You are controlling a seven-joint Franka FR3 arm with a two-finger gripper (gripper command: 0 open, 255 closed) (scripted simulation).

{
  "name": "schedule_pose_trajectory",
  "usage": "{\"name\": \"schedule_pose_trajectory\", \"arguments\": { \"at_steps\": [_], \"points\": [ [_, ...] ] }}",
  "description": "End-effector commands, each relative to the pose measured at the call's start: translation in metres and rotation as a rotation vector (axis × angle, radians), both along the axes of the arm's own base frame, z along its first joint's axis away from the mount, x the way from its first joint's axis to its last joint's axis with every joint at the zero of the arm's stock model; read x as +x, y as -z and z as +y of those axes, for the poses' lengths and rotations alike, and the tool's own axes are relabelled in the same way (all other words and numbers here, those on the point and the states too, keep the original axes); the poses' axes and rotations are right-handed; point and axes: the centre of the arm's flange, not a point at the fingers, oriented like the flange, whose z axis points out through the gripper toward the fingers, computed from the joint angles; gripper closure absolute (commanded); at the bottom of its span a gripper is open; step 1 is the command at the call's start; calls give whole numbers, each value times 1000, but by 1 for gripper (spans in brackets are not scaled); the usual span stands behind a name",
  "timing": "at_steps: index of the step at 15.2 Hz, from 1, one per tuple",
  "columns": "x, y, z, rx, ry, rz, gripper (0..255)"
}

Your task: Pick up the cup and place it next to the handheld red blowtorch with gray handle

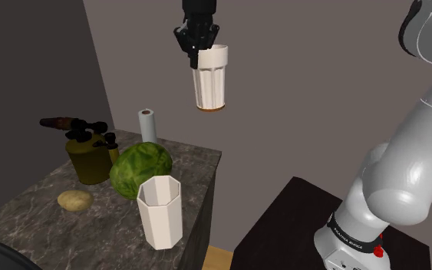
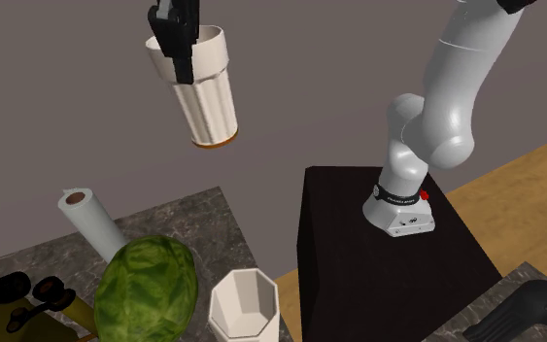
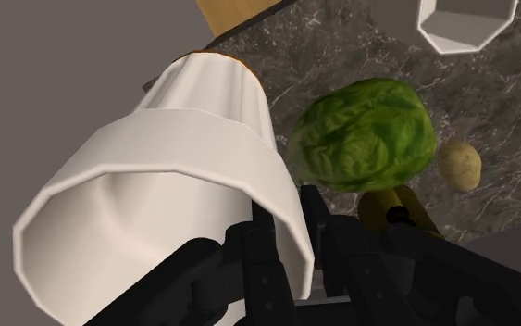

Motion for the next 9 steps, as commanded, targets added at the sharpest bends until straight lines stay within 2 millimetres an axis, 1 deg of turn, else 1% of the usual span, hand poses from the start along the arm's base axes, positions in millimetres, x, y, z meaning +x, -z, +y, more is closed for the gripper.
{"name": "schedule_pose_trajectory", "arguments": {
  "at_steps": [1,9],
  "points": [
    [-26,0,10,-1,1,-1,255],
    [-122,0,54,-1,1,-1,255]
  ]
}}
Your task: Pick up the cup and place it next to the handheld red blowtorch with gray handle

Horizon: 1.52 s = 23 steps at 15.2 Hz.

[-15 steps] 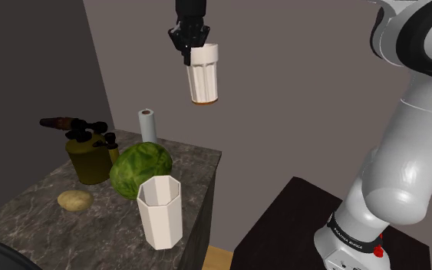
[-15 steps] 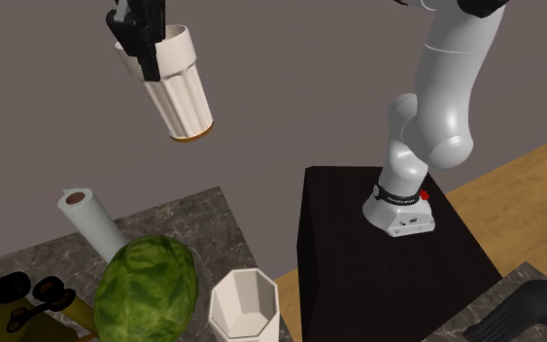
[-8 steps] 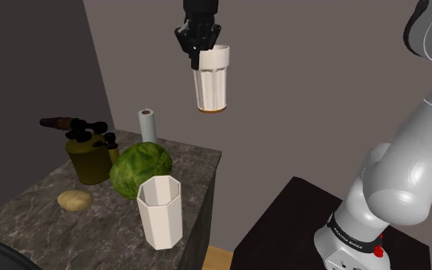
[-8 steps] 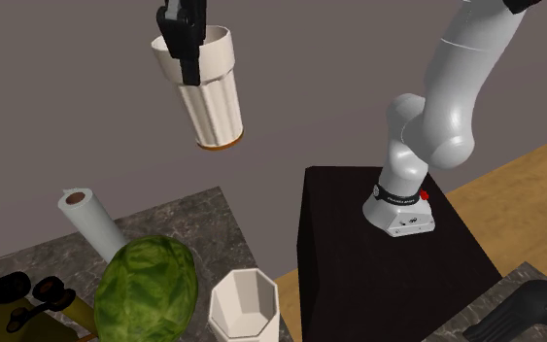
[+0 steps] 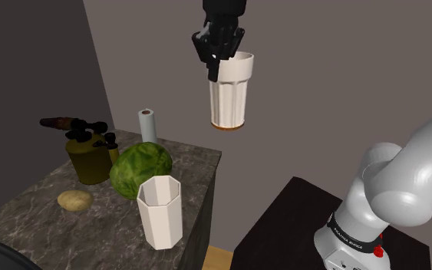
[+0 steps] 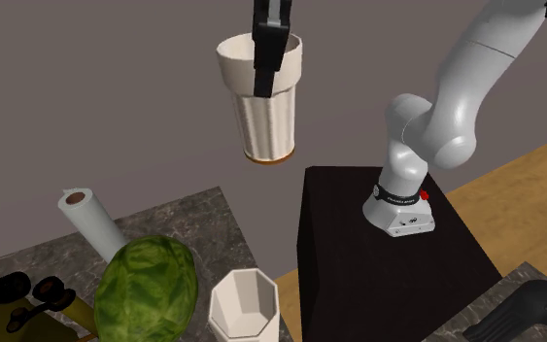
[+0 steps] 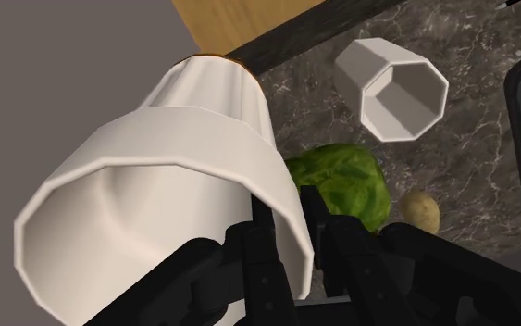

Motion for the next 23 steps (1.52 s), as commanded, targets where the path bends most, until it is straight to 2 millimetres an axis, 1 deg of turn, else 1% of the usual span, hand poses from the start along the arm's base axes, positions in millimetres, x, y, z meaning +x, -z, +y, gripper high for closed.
{"name": "schedule_pose_trajectory", "arguments": {
  "at_steps": [1,23],
  "points": [
    [-25,2,14,0,1,-1,255],
    [-290,1,133,0,1,-1,255]
  ]
}}
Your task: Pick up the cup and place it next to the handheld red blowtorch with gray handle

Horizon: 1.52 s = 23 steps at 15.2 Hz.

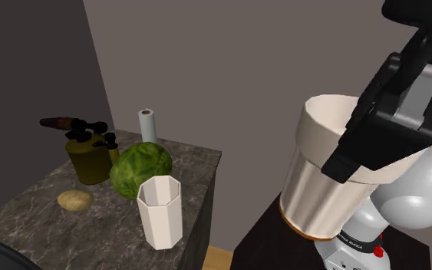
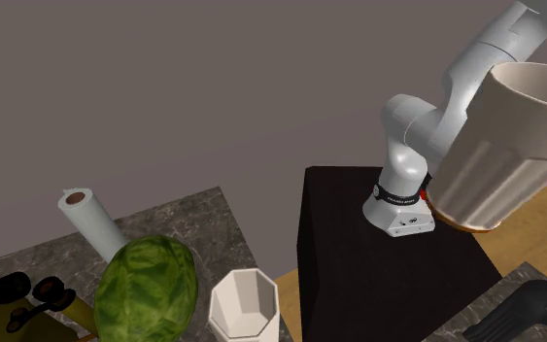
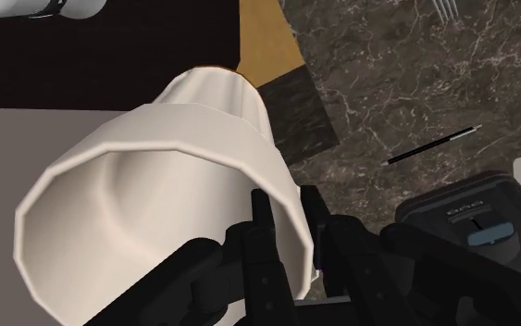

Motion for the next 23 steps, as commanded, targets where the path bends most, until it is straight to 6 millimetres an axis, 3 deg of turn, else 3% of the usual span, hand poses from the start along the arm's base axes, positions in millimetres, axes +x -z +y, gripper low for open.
{"name": "schedule_pose_trajectory", "arguments": {
  "at_steps": [1,23],
  "points": [
    [-24,-1,11,0,1,0,255],
    [-289,-1,129,0,1,0,255]
  ]
}}
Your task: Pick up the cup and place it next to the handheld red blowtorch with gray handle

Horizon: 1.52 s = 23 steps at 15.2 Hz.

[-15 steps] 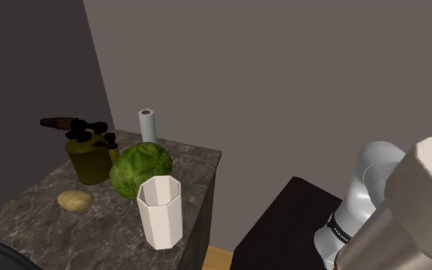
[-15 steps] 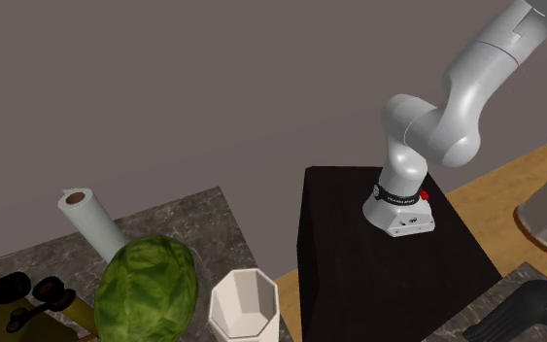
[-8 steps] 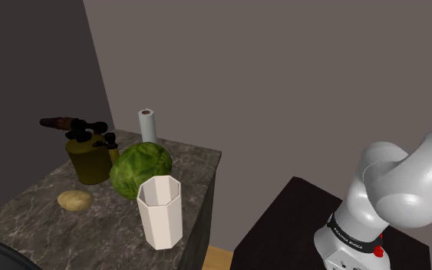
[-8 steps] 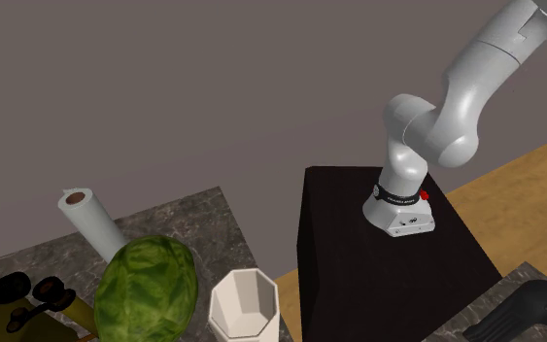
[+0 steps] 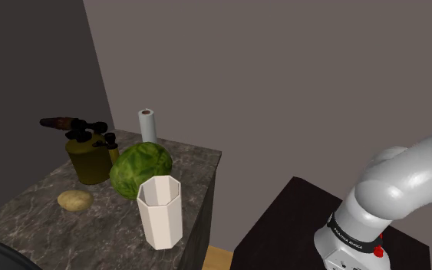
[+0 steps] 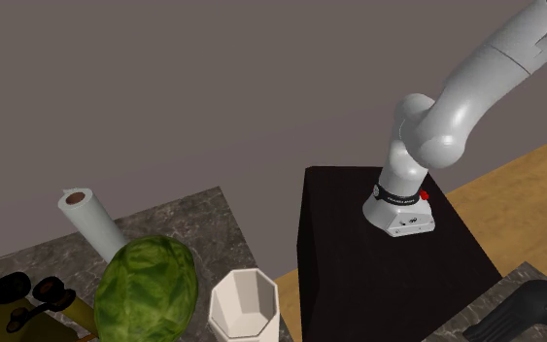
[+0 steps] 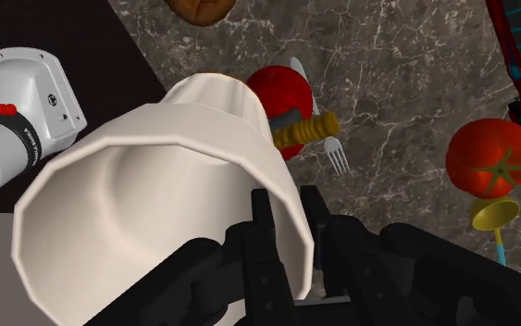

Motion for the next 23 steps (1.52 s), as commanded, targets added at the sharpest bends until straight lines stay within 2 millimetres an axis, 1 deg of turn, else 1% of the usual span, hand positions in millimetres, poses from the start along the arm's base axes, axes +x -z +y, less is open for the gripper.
{"name": "schedule_pose_trajectory", "arguments": {
  "at_steps": [1,4,23],
  "points": [
    [-24,-2,9,-1,0,2,255],
    [-58,-2,24,-1,0,2,255],
    [-58,98,24,-1,0,2,255]
  ]
}}
